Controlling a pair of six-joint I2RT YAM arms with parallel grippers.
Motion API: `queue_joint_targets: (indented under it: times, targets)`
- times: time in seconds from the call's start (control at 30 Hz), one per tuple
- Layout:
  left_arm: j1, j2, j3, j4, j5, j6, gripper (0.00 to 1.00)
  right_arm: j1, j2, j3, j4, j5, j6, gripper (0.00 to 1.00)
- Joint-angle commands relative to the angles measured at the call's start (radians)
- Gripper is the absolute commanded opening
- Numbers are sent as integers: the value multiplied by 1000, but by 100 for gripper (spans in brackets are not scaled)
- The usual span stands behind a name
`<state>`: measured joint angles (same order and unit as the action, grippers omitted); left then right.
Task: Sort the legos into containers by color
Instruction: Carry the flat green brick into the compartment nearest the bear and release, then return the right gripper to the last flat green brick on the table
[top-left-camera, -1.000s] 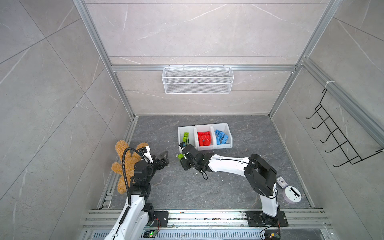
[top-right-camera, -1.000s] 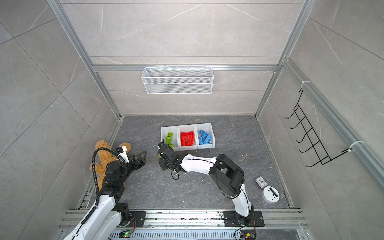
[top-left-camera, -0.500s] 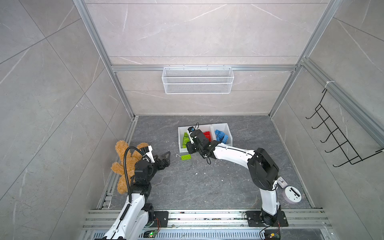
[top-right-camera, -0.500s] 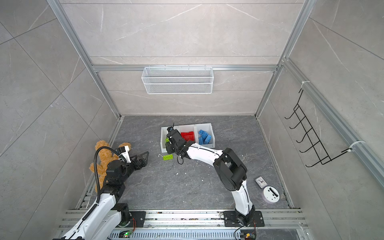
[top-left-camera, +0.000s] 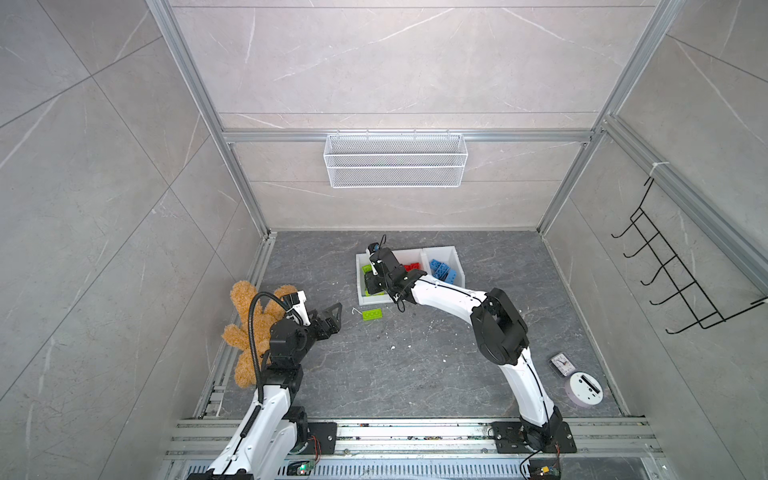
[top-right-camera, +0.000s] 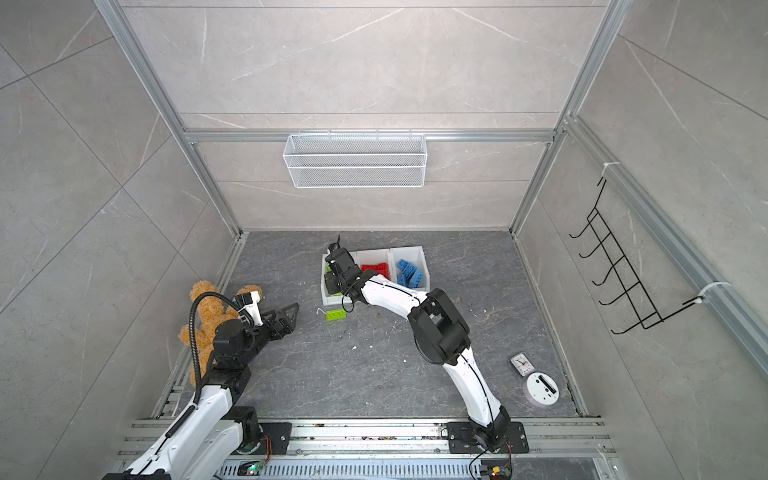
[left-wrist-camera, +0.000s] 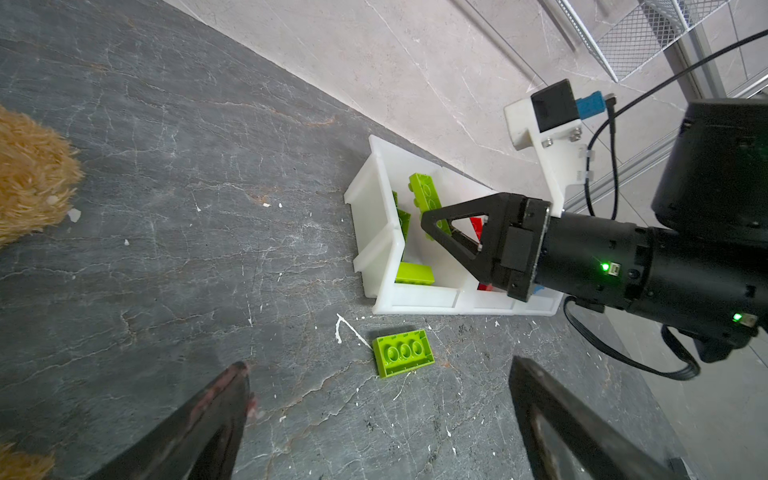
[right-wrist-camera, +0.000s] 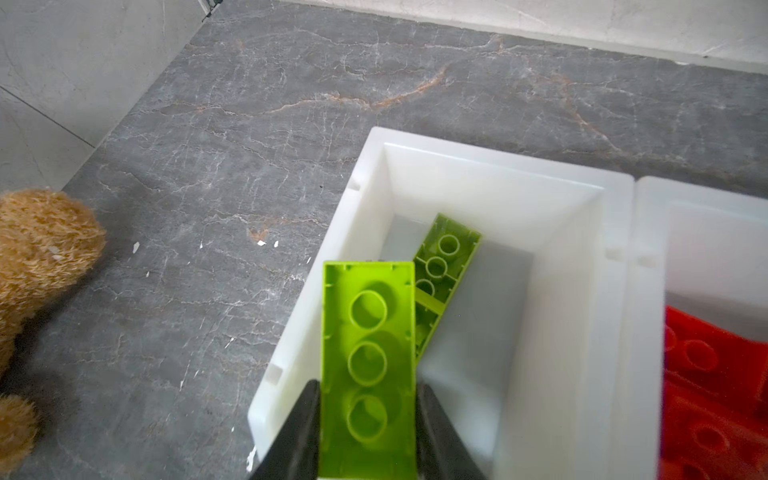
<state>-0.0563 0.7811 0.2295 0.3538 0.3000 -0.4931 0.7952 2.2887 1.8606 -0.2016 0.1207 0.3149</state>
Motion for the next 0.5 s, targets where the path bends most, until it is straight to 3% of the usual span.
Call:
queue_joint_targets:
  times: [0.0,0.17,0.3,0.47]
  targets:
    - [4,4,21,58,28,23,99,-2,48,91,-85,30,4,33]
    - [3,7,20,62,27,24,99,-3,55,106,-104,31,4,39]
    - [3,13,20,63,28,24,100,-3,13,57,-77,27,-2,60]
    - [4,14,20,62,28,26,99,-1,-111,-106,39,-23,-20,74]
